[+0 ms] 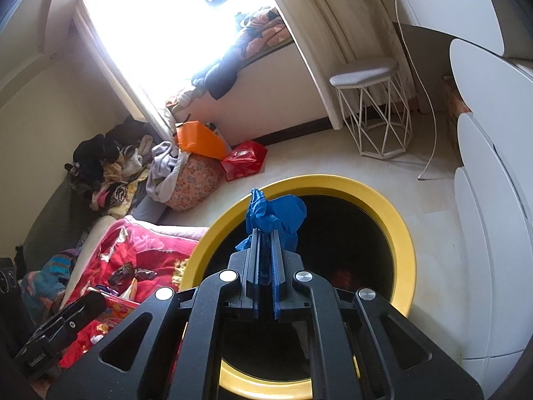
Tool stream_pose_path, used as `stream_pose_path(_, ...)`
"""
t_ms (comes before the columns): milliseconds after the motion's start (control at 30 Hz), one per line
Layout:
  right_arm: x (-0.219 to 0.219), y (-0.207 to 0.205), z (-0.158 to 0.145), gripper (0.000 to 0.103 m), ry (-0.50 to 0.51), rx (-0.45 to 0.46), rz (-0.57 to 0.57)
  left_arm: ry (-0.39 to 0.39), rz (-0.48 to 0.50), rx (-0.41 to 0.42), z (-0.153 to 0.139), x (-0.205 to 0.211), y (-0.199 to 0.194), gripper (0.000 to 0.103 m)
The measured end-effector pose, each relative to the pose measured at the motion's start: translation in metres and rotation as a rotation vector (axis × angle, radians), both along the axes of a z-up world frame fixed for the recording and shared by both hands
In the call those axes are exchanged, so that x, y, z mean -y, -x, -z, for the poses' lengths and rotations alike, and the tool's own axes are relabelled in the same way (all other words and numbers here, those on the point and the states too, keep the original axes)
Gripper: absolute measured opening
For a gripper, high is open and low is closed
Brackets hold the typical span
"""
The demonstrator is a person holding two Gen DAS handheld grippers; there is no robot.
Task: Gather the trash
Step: 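Open both tools to drop red can and blue cloth into the bin, then move both tools back to the wrappers on the bedspread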
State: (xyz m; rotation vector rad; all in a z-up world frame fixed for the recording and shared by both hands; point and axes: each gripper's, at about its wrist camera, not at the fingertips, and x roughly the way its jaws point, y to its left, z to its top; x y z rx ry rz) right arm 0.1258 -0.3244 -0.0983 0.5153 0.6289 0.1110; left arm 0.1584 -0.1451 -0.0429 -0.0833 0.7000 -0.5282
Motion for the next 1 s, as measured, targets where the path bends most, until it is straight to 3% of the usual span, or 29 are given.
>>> stream_pose_path(367, 0.006, -0.008, 0.012, 0.008, -0.030, -0.045, -0.023, -0.017, 0.012, -0.047, 0.019, 0.017, -0.017, 0.026)
stream_pose_path(400, 0.008, -0.008, 0.014, 0.010, -0.050, -0.046, -0.021, -0.016, 0.013, -0.050, 0.021, 0.018, -0.018, 0.026)
stream_pose_path(467, 0.013, -0.009, 0.015, 0.029, -0.067, -0.047, -0.008, -0.016, 0.015, -0.055, 0.023, 0.018, -0.022, 0.026)
stream_pose_path(500, 0.015, -0.009, 0.015, 0.035, -0.071, -0.043, 0.001, -0.017, 0.018, -0.062, 0.024, 0.019, -0.024, 0.032)
stream_pose_path(533, 0.016, -0.008, 0.014, 0.039, -0.066, -0.039, 0.007, -0.014, 0.016, -0.068, 0.025, 0.018, -0.025, 0.045)
stream_pose_path(700, 0.013, -0.006, 0.008, 0.052, -0.018, -0.021, 0.020, 0.014, -0.015, -0.050, 0.022, 0.010, -0.022, 0.072)
stream_pose_path(800, 0.007, -0.006, 0.006, 0.056, 0.011, -0.017, 0.018, 0.003, -0.031, -0.024, 0.018, 0.005, -0.015, 0.074)
stream_pose_path(867, 0.002, -0.005, 0.003, 0.064, 0.038, -0.011, 0.019, -0.011, -0.049, -0.006, 0.015, 0.002, -0.011, 0.089)
stream_pose_path(1000, -0.006, -0.003, -0.001, 0.067, 0.071, 0.005, 0.015, -0.020, -0.081, 0.026, 0.009, -0.007, -0.003, 0.092)
